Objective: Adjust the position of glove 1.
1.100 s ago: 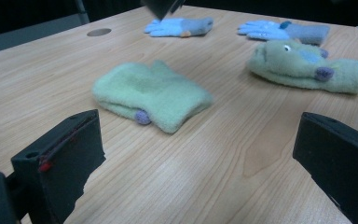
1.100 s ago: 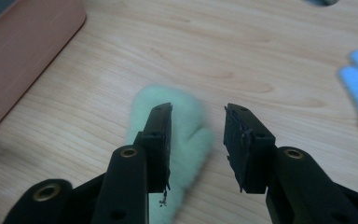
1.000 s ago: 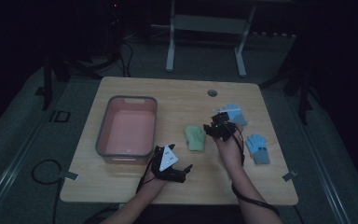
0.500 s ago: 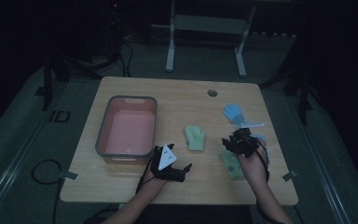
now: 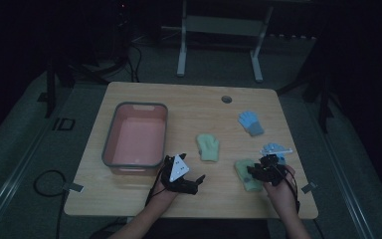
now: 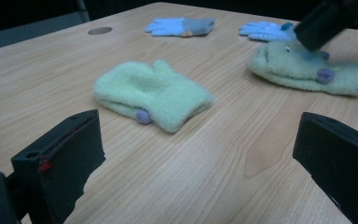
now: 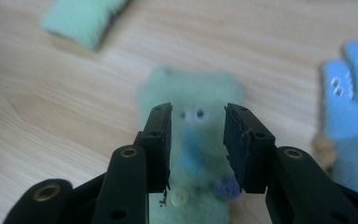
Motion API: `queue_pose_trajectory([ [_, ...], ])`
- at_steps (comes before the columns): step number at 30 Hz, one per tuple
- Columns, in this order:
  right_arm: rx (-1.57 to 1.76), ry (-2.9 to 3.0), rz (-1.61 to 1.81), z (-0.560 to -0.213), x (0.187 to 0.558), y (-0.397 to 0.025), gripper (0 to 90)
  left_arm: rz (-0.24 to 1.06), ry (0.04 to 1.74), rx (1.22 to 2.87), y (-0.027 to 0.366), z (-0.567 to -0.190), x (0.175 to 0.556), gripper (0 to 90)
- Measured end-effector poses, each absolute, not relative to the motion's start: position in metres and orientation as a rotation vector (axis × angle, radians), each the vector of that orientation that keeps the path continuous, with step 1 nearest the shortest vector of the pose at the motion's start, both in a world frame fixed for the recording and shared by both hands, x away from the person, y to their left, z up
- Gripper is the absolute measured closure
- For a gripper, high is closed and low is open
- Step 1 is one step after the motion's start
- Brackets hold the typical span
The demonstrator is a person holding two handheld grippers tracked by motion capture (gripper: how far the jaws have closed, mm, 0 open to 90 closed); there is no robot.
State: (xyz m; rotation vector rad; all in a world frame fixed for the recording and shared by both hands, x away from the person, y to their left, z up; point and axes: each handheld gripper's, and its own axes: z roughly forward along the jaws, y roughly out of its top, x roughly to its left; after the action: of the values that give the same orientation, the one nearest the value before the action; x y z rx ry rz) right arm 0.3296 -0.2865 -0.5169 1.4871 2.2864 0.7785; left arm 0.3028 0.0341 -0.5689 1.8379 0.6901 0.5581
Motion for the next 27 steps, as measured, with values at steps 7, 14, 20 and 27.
queue_pose_trajectory([
  [7,1.464,2.273,0.733,-0.534,0.325,-0.286,63.7,0.567,0.686,1.847,0.033,-0.569,0.303,2.0],
  [14,1.463,2.297,0.705,-0.533,0.325,-0.281,82.1,0.569,0.685,1.848,0.033,-0.569,0.303,2.0],
  [20,1.507,2.255,0.748,-0.519,0.330,-0.283,86.1,0.570,0.685,1.849,0.033,-0.569,0.303,2.0],
  [27,1.483,2.172,0.816,-0.485,0.347,-0.275,86.1,0.567,0.687,1.852,0.033,-0.569,0.303,2.0],
])
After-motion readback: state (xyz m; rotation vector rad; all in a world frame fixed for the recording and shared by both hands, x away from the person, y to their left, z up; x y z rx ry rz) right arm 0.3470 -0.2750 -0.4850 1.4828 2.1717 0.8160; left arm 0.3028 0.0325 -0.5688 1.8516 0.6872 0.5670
